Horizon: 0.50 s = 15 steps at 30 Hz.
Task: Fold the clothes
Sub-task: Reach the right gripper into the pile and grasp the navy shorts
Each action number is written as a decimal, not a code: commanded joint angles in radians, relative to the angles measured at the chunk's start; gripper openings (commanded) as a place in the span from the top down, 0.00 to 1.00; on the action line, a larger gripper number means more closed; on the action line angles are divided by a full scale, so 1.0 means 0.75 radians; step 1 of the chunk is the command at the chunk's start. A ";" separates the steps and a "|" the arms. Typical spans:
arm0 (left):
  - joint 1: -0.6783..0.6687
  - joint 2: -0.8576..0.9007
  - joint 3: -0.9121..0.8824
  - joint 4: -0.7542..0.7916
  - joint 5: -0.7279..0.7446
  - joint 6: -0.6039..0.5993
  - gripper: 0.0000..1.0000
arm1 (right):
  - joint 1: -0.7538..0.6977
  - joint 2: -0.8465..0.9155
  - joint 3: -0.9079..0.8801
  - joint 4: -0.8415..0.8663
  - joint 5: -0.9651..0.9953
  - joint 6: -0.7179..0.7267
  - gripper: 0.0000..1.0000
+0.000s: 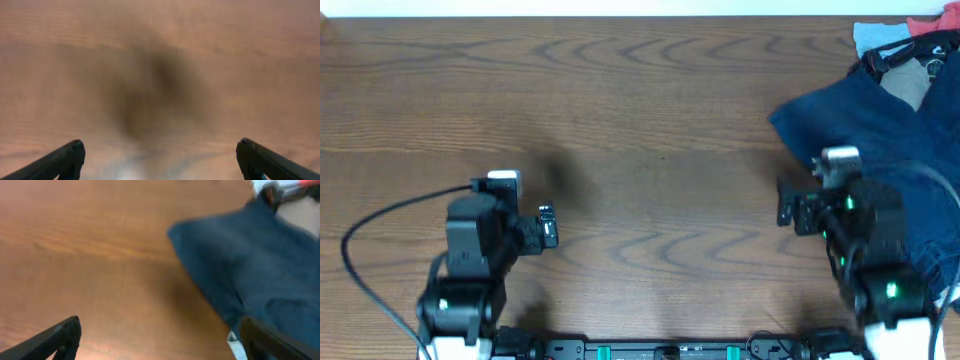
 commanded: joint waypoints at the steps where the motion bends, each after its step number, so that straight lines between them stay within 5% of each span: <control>1: 0.004 0.119 0.146 -0.096 0.067 -0.003 0.02 | -0.011 0.234 0.223 -0.161 -0.002 -0.023 0.01; 6: 0.005 0.196 0.199 -0.130 0.099 -0.003 0.02 | -0.011 0.494 0.437 -0.293 0.036 -0.053 0.01; 11: 0.005 0.202 0.199 -0.129 0.099 -0.003 0.02 | -0.010 0.600 0.440 -0.241 -0.011 -0.045 0.01; 15: 0.005 0.202 0.199 -0.129 0.099 -0.003 0.02 | -0.032 0.706 0.433 -0.164 0.194 -0.011 0.01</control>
